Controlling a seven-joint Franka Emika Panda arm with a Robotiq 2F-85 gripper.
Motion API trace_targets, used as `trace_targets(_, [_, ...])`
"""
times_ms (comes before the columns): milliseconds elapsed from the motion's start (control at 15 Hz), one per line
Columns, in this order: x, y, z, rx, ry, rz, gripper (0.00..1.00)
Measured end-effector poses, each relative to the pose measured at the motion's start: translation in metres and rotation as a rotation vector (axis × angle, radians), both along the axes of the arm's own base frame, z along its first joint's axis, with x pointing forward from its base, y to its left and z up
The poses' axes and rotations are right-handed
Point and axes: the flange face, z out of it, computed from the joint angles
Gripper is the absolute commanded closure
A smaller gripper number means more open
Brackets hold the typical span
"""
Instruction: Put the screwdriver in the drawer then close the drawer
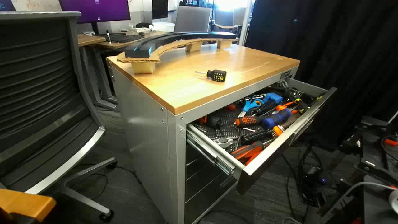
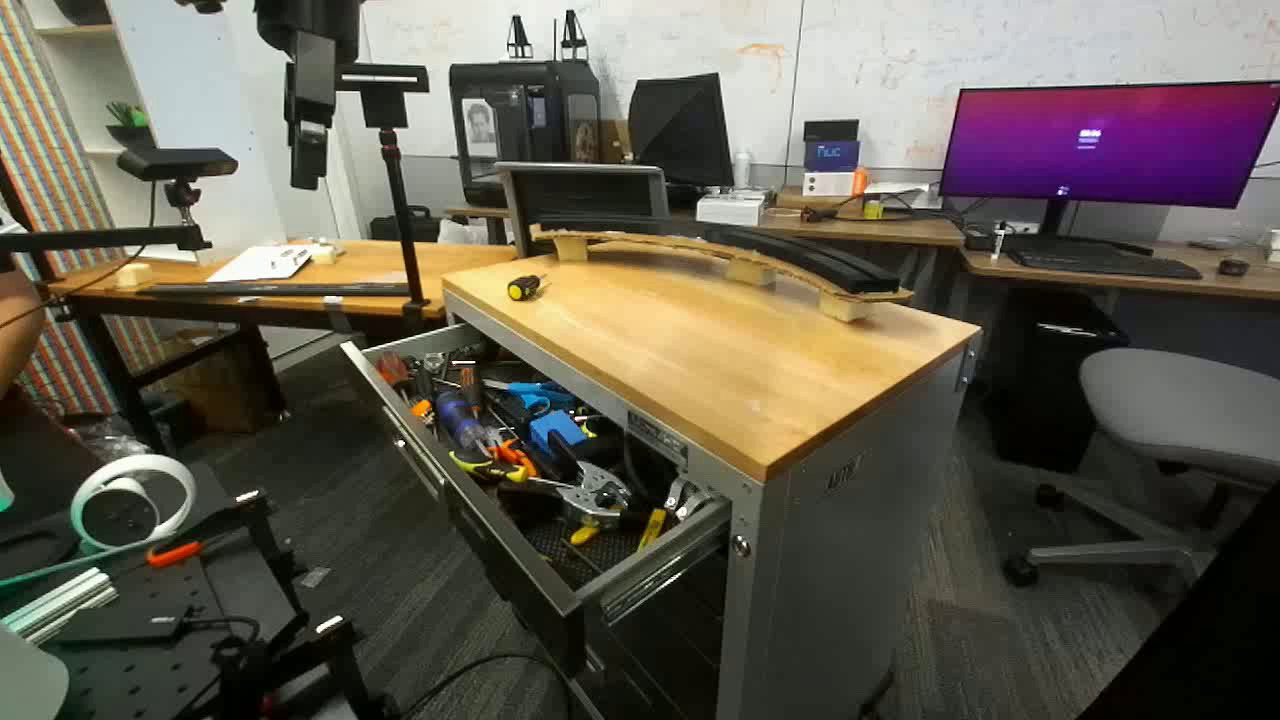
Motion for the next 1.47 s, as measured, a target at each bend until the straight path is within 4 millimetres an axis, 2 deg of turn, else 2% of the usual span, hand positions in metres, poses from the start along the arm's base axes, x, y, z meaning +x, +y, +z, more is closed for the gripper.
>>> trace_targets(1200, [0.001,0.001,0.004,0.002,-0.009,0.001,0.00])
trace_targets(1333, [0.001,0.000,0.001,0.002,-0.007,-0.002,0.00])
trace_targets(1467, [0.010,0.000,-0.008,0.018,-0.050,0.002,0.00])
